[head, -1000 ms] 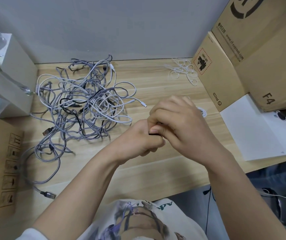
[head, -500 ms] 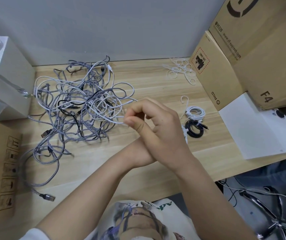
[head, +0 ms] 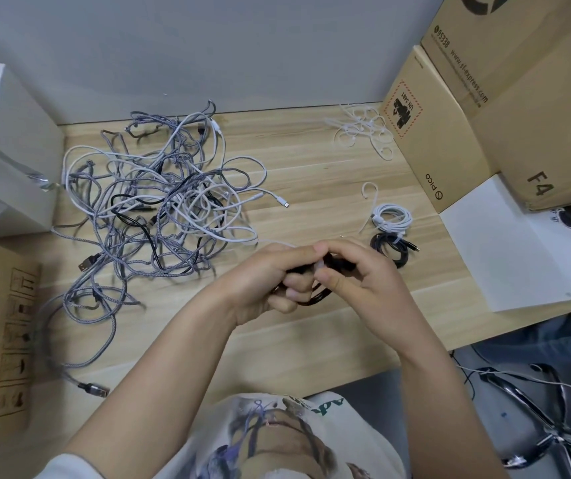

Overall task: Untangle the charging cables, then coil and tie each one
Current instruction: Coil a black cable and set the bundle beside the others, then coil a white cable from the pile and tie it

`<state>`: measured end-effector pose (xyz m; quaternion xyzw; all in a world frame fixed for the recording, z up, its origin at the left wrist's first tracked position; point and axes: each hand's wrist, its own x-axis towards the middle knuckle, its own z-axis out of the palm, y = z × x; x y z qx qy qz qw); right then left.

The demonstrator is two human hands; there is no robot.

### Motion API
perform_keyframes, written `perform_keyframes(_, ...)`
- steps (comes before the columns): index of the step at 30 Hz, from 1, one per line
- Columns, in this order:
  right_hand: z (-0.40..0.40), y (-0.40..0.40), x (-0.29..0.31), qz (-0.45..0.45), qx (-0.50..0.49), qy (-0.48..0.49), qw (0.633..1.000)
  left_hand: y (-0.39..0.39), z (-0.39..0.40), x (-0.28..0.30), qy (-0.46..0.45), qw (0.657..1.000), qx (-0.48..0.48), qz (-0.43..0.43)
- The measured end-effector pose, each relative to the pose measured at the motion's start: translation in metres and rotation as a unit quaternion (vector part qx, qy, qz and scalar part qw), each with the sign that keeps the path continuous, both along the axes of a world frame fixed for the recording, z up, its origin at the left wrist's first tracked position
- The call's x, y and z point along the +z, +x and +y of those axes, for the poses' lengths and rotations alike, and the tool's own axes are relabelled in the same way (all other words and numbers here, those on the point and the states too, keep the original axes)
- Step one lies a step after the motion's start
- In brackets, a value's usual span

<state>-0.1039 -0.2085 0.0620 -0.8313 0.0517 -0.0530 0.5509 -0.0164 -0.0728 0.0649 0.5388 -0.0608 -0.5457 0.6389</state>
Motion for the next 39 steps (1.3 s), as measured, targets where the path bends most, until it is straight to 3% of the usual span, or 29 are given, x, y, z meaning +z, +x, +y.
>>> perform_keyframes(7, -0.010, -0.010, -0.026, 0.047, -0.160, 0.051, 0.985, -0.008, -0.020, -0.024, 0.036, 0.992, 0.123, -0.011)
perform_keyframes(10, -0.016, -0.013, -0.041, 0.092, -0.179, 0.057, 0.978, -0.012, -0.026, -0.040, 0.109, 0.982, 0.075, -0.138)
perform_keyframes(13, -0.028, -0.011, -0.058, 0.141, -0.190, 0.078, 0.968, -0.011, -0.038, -0.065, 0.205, 0.929, -0.002, -0.307)
perform_keyframes(16, -0.040, -0.006, -0.083, 0.206, -0.199, 0.074, 0.955, -0.008, -0.054, -0.086, 0.238, 0.904, -0.014, -0.355)
perform_keyframes(20, -0.053, 0.001, -0.111, 0.271, -0.222, 0.087, 0.933, -0.007, -0.073, -0.108, 0.286, 0.911, -0.025, -0.296)
perform_keyframes(23, -0.063, 0.004, -0.125, 0.293, -0.223, 0.043, 0.929, -0.006, -0.089, -0.117, 0.313, 0.915, -0.009, -0.257)
perform_keyframes(32, -0.092, 0.014, -0.129, 0.286, -0.225, -0.121, 0.923, -0.001, -0.118, -0.106, 0.235, 0.948, -0.057, -0.207)
perform_keyframes(39, -0.085, 0.013, -0.121, 0.307, -0.204, -0.156, 0.916, 0.000, -0.112, -0.104, 0.258, 0.909, -0.092, -0.315)
